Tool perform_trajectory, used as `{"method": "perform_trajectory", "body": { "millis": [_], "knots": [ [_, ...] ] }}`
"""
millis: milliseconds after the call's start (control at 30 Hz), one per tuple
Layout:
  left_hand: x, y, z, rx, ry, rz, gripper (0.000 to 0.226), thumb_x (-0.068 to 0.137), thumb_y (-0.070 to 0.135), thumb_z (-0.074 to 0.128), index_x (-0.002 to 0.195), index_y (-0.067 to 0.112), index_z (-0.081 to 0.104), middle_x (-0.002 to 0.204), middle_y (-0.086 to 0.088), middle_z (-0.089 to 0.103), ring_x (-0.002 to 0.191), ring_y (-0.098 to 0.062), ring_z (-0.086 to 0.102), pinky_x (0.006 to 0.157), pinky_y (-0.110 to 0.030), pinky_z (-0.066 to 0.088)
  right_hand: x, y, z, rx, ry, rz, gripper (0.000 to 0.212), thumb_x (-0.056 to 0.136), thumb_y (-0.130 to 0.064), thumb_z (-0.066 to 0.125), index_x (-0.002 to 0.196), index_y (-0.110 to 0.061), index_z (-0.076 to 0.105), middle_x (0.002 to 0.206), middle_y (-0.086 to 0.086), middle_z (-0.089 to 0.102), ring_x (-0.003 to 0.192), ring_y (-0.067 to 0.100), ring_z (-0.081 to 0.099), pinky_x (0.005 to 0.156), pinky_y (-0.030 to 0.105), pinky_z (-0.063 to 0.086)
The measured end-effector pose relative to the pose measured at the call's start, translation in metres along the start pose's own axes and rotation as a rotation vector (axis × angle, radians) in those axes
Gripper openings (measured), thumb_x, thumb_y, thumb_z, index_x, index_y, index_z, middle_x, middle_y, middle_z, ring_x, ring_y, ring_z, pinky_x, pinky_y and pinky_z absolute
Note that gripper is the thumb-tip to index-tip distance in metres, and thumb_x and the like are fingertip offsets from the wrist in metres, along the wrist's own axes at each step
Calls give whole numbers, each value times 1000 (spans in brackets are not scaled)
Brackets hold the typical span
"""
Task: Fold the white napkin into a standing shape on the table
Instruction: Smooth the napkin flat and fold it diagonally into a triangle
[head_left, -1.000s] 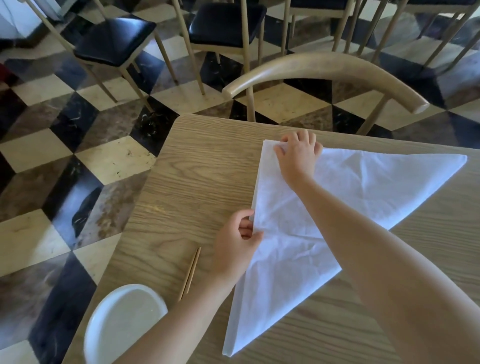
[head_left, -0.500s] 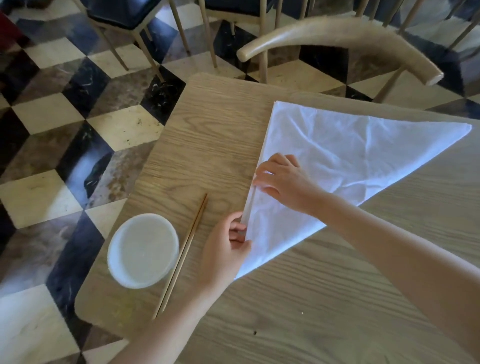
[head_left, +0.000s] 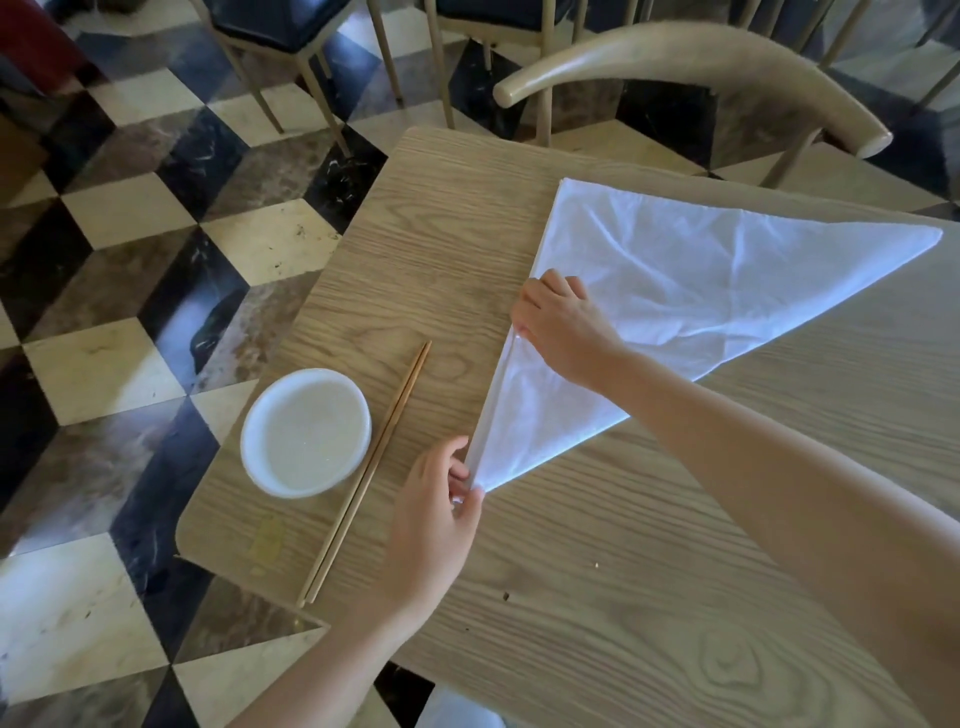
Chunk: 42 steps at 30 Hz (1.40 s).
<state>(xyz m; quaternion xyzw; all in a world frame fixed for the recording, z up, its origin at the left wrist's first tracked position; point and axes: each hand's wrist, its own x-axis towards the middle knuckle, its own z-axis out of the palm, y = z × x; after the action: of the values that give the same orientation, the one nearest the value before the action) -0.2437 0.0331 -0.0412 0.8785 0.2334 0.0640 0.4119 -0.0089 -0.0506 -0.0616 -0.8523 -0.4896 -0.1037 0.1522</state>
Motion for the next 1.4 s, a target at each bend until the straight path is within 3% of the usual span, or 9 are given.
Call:
{"method": "perform_trajectory", "body": {
  "millis": [100,233,467,767,933,1033,1100,1200,1400],
  "knots": [
    [2,-1,-1,-2,6,-64,39,84,7,62,121,18,53,88,5,60,76,-6,57,69,-10,43,-2,-4,5,-5,27,54,11,82,0,49,77,-7,56,82,10,55,79,31,49,73,41,45],
    [5,-3,-2,46,2,-78,36,83,4,61,117,17,54,79,8,60,72,-9,57,67,-14,44,-2,-8,13,10,58,128,8,81,1,57,78,-7,55,83,10,55,78,31,50,73,41,45],
    [6,4,6,159,6,-70,10,85,17,62,85,18,52,70,10,54,66,-14,51,62,-30,45,-3,-9,21,15,72,192,9,80,1,58,81,-8,55,84,10,55,79,31,50,72,41,46],
    [14,8,-3,132,-59,-236,4,88,15,57,87,17,53,73,10,58,70,-16,57,62,-30,45,-5,-12,27,-18,116,221,10,84,-6,46,82,-8,56,85,10,55,77,31,52,70,40,46],
    [22,28,17,476,106,157,29,81,11,52,110,13,52,104,-3,55,90,-25,53,71,-38,47,-3,-10,24,158,35,276,7,85,-3,55,89,-9,58,92,9,56,86,30,49,78,40,42],
    [54,40,46,519,36,322,41,89,20,37,127,11,50,132,-9,53,118,-30,52,95,-43,44,5,9,9,369,-52,363,26,95,-15,44,117,-10,56,119,8,56,111,29,44,97,37,32],
    [75,33,63,587,-37,355,49,93,32,34,135,8,44,144,-14,42,134,-29,38,111,-44,25,7,30,3,262,-139,362,42,97,-25,40,137,-11,40,143,5,42,133,27,31,110,39,19],
    [85,15,72,636,-80,336,60,94,43,34,142,7,36,152,-12,29,142,-22,21,114,-44,14,6,51,4,69,-406,335,61,98,-44,26,150,-19,6,159,-5,2,145,17,-4,117,41,-4],
    [80,14,70,668,-67,322,65,94,45,33,144,4,28,154,-12,23,144,-21,15,115,-44,15,34,74,9,-17,-468,360,63,96,-52,15,149,-23,-5,158,-8,-7,144,15,-12,118,40,-6]
  ]
}}
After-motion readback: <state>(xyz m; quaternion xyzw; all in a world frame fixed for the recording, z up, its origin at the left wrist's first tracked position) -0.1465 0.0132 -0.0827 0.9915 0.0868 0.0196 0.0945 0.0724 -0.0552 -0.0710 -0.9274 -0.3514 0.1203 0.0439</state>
